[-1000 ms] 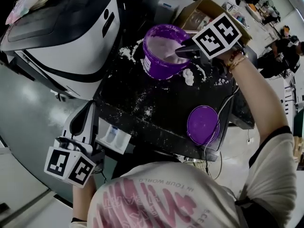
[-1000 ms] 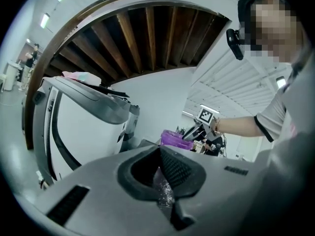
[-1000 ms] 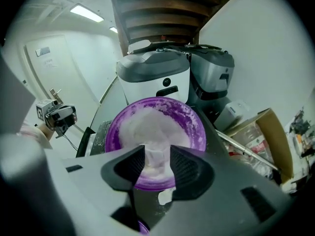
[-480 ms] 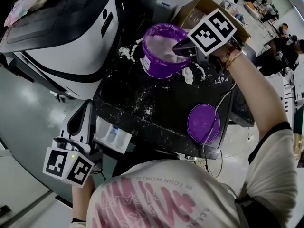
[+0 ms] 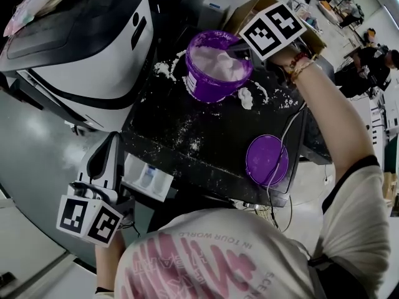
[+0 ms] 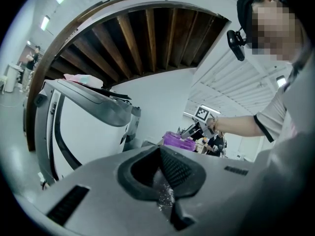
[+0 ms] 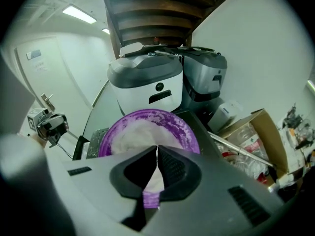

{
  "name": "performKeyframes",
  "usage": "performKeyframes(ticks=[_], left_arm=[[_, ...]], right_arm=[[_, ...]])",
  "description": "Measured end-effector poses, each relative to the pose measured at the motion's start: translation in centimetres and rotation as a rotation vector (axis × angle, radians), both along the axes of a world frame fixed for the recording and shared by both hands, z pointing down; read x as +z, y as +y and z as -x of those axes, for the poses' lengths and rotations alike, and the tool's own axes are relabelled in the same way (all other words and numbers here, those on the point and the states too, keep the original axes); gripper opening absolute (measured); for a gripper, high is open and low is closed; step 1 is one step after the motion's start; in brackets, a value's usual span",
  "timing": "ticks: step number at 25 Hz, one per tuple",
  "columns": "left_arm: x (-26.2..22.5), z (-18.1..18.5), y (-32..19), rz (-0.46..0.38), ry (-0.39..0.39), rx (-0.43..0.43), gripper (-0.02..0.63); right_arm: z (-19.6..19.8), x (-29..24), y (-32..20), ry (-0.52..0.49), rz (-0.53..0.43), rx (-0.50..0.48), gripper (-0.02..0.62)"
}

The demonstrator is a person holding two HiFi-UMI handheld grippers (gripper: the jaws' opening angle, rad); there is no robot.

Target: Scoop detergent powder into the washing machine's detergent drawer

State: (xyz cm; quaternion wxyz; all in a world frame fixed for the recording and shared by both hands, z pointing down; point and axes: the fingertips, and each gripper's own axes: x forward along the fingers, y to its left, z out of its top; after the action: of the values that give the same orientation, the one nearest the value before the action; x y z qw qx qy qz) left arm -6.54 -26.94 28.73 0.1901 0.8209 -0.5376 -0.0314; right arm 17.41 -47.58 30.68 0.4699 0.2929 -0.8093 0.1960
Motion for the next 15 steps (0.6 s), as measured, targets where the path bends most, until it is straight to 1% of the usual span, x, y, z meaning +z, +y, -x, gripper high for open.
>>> performKeyframes(ticks=[3,5,9,15], left_arm=[[0.0,0.1,0.1,0.000,-0.001,-0.001,0.002],[-0.1,0.2,0.2,0.000,0.000,-0.003,0.003],[0.0,0.4,0.4,0.002,0.001,-0.007,0.002],[-0.1,0.8,0.9,-0.001,0.004,-0.019,0.002]], right_arm=[[0.2,0.9,-0.1,0.037,0.010,0.004,0.003],[0.4,1.1,-0.1,0.043,0.023,0.010,0.003],[1.3,1.6,0.6,-0.006,0.086,0.026,0.002],[2.0,1.3,1.3,-0.066,0.138,0.050,0.002]])
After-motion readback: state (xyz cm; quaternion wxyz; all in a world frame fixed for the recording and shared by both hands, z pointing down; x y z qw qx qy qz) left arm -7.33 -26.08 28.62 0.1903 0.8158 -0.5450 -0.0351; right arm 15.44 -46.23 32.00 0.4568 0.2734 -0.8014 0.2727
